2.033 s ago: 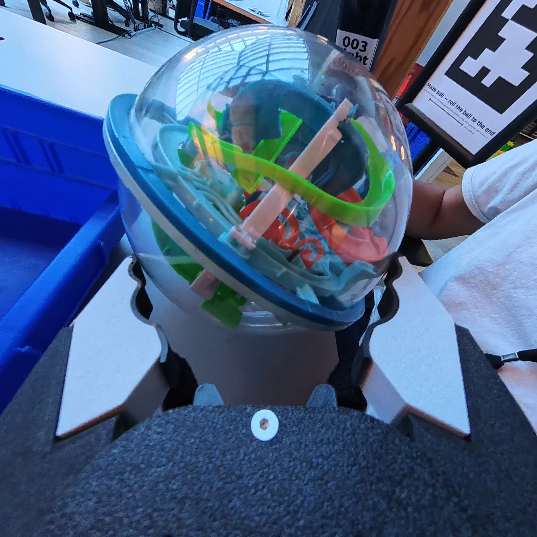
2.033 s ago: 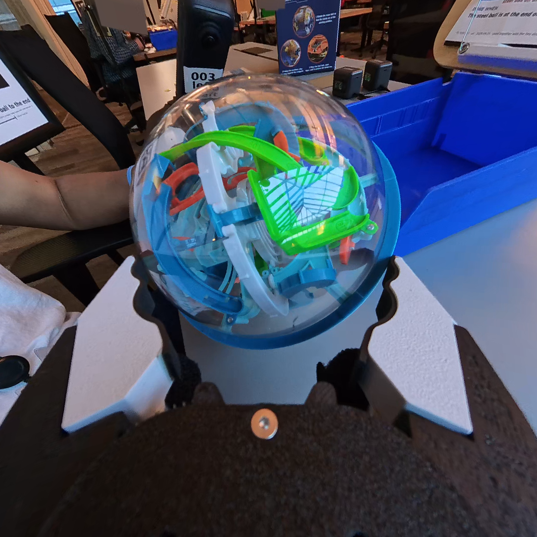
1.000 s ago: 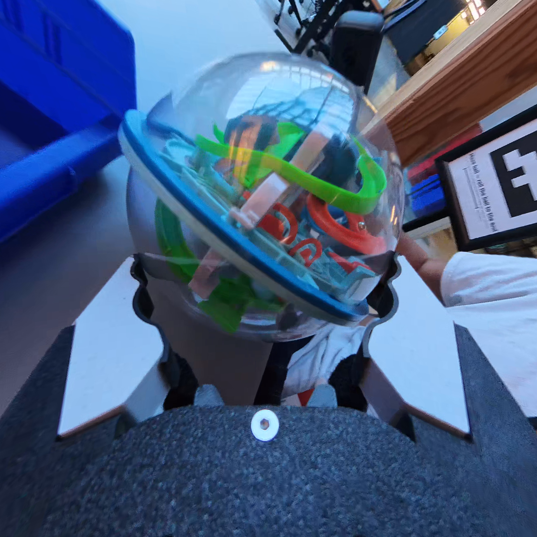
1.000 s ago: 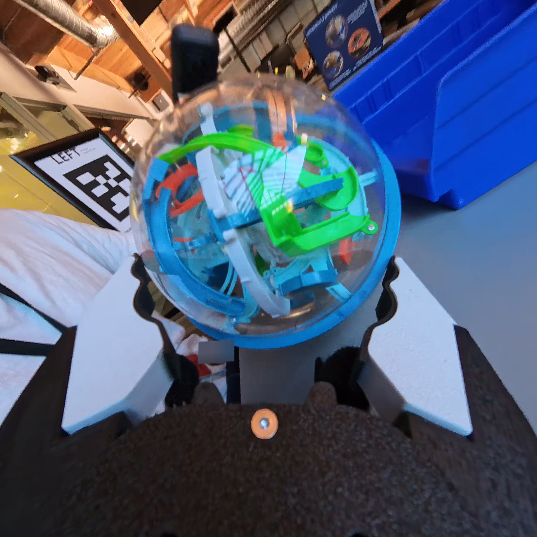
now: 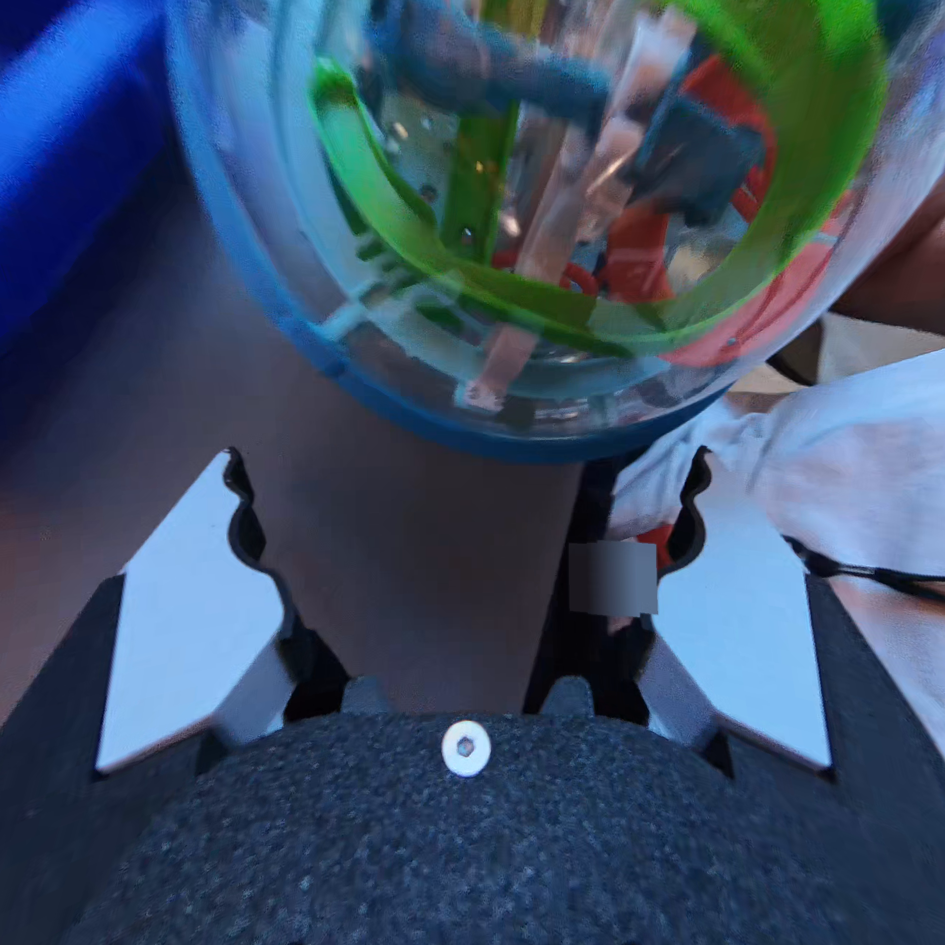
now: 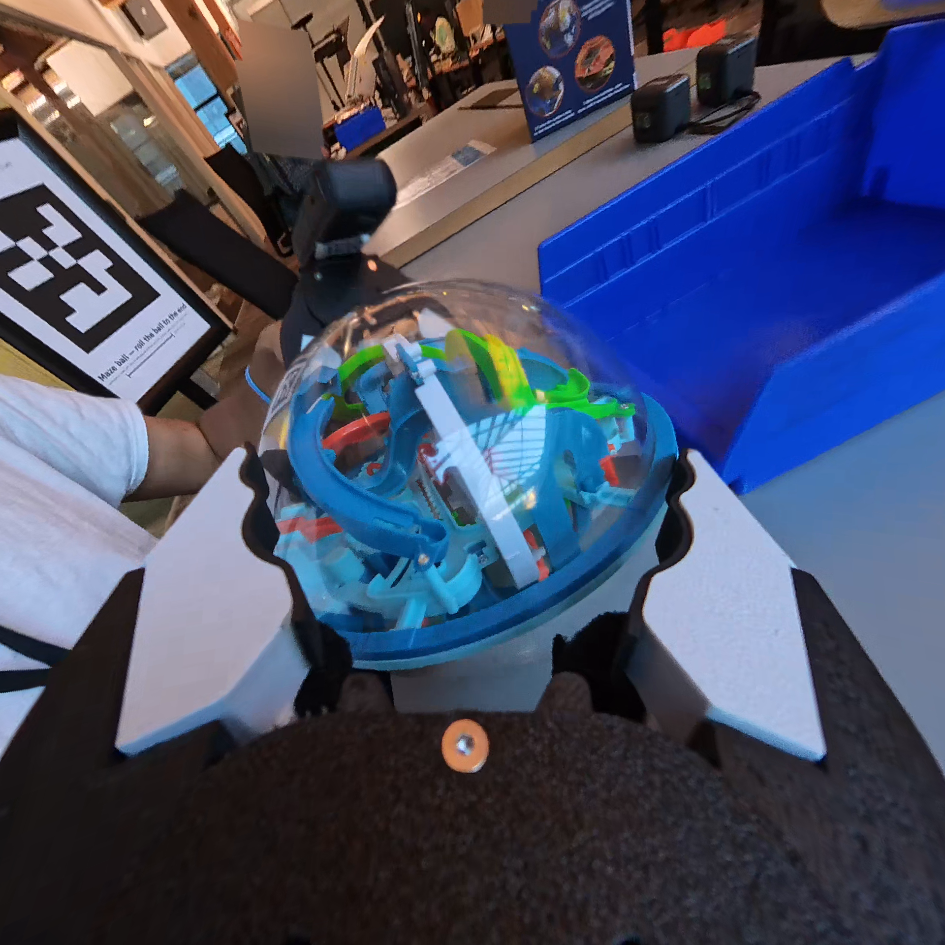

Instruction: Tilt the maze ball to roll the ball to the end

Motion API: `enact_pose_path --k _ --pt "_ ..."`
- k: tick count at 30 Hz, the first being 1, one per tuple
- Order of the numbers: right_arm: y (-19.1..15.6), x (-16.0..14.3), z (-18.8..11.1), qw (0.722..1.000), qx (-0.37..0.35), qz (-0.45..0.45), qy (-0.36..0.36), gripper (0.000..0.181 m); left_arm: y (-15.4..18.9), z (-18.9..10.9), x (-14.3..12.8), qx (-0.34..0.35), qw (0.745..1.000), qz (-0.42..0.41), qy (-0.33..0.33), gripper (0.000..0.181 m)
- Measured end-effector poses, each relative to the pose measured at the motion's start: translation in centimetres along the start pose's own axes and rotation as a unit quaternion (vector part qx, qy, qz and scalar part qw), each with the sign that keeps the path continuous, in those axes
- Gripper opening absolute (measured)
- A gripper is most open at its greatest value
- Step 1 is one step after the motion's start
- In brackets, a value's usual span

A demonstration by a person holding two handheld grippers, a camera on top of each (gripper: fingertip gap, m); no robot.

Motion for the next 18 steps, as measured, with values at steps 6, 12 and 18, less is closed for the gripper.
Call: enact_pose_path --k 6,12,18 --pt "-0.4 2.4 3.6 0.999 0.024 -0.026 -0.037 0.150 0.4 -3.8 2.8 -0.010 0.986 0.133 0.103 0.159" --pt "-0.8 3.2 1.9 0.997 0.024 -0.053 0.052 0.143 -0.6 -2.7 3.5 -0.049 0.984 0.144 0.096 0.159" --pt "-0.4 -3.7 -1.4 0.993 -0.023 -0.063 0.092 0.153 -1.4 -1.7 1.2 -0.063 0.982 0.115 0.133 0.158"
Point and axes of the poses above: each gripper's, where its closed fingertips meet, z out along the fingers, x out of its top, y = z × x across the jaws, the point moved 10 cm from there along -z, back along the fingers, and after that the axes turned 1 degree about -y, right-handed, at the moved point
